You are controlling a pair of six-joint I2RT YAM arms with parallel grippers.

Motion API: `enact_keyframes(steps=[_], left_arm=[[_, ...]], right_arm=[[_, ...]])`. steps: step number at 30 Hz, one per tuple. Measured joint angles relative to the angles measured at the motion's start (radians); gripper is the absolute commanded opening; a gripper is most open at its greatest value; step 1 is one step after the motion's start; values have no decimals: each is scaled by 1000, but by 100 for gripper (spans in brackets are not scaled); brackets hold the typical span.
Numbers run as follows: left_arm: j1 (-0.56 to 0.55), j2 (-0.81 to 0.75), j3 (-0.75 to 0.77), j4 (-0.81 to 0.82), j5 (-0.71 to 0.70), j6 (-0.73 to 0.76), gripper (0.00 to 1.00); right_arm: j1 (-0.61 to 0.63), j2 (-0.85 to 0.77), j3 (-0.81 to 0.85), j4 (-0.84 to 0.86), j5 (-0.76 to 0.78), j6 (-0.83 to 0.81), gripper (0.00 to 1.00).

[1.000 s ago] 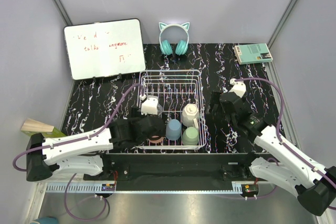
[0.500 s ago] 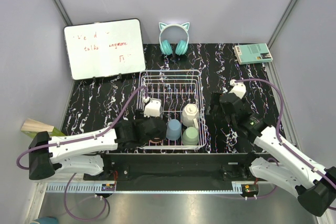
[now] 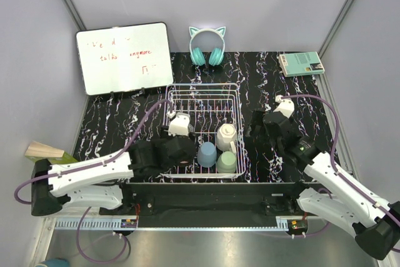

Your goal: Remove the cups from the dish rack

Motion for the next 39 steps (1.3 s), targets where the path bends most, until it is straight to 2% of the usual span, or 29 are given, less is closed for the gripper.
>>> enact_keyframes(steps=[9, 12, 16, 21, 28, 32, 39], left_arm=[[-1, -58, 287, -51, -62, 112, 0], [-1, -97, 290, 9, -59, 163, 0], [8, -155, 216, 188, -6, 231, 0], [61, -190, 81, 448, 142, 273, 0], [281, -182, -67, 829, 489, 151, 0], [345, -129, -99, 1003, 625, 48, 0], [352, 18, -102, 1197, 826, -80, 0]], right_arm=[[0, -28, 0, -5, -13, 13, 100], [0, -50, 0, -9, -42, 27, 100], [0, -137, -5, 2, -88, 53, 98], [1, -303, -20, 44, -159, 88, 96], [2, -456, -38, 128, -267, 140, 94], [2, -476, -59, 180, -332, 166, 93], [3, -451, -79, 270, -412, 190, 88]])
